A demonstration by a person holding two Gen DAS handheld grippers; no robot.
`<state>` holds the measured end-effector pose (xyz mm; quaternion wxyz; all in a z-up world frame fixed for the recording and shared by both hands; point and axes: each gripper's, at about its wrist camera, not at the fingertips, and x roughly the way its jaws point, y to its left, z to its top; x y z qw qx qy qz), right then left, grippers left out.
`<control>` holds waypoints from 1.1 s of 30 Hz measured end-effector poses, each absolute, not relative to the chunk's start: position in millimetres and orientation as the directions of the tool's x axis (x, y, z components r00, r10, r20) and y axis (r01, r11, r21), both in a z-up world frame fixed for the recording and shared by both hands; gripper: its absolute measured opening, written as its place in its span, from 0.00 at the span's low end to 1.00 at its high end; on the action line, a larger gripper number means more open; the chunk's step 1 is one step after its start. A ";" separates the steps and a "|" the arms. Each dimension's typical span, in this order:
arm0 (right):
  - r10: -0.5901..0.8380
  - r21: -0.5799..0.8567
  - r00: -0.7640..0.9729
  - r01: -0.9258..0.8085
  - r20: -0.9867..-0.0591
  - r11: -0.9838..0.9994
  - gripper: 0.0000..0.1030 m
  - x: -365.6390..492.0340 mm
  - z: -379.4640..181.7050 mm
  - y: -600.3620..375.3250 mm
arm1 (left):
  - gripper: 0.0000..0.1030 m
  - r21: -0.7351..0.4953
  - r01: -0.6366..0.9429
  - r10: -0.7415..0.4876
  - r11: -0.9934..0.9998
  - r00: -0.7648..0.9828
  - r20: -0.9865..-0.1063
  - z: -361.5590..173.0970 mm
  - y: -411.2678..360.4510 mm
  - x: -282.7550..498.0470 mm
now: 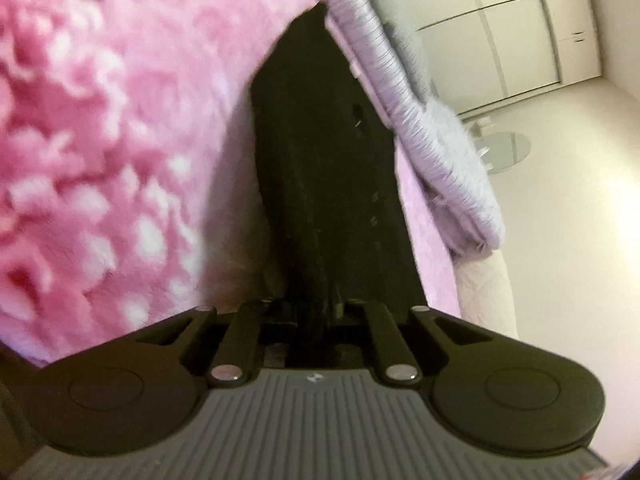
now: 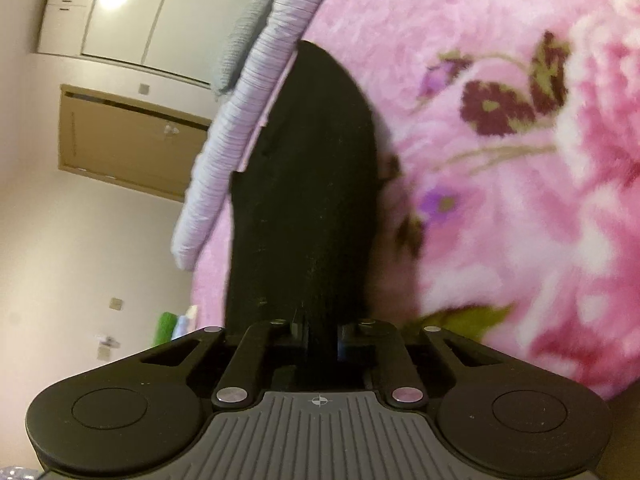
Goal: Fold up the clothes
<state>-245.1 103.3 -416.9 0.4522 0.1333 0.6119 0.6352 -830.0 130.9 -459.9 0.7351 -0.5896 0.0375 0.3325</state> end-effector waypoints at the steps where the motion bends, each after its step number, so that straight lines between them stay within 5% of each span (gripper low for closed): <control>1: 0.744 0.900 -0.553 -0.410 -0.375 0.148 0.10 -245.1 -411.9 99.2 | 0.07 -0.843 -0.528 0.459 0.101 0.776 -0.431 -454.7 126.6 -832.8; 8: 0.756 0.910 -0.568 -0.406 -0.325 0.087 0.09 -251.0 -381.7 61.1 | 0.07 -0.836 -0.522 0.481 0.171 0.784 -0.392 -421.5 87.7 -858.7; 20: 0.673 0.876 -0.617 -0.473 -0.407 0.097 0.10 -258.4 -360.3 -35.3 | 0.07 -0.853 -0.490 0.367 0.180 0.838 -0.404 -397.2 -7.5 -901.4; 28: 0.725 0.825 -0.610 -0.556 -0.320 -0.103 0.10 -257.1 -308.0 48.7 | 0.09 -0.871 -0.412 0.412 0.268 0.866 -0.283 -362.6 86.3 -872.1; 31: 0.755 0.804 -0.573 -0.585 -0.318 -0.105 0.10 -256.9 -302.0 106.3 | 0.12 -0.873 -0.418 0.437 0.250 0.853 -0.284 -369.6 145.7 -853.8; 33: 0.770 0.795 -0.529 -0.604 -0.357 -0.046 0.19 -255.2 -309.0 151.6 | 0.20 -0.861 -0.469 0.478 0.195 0.812 -0.334 -380.0 186.4 -843.8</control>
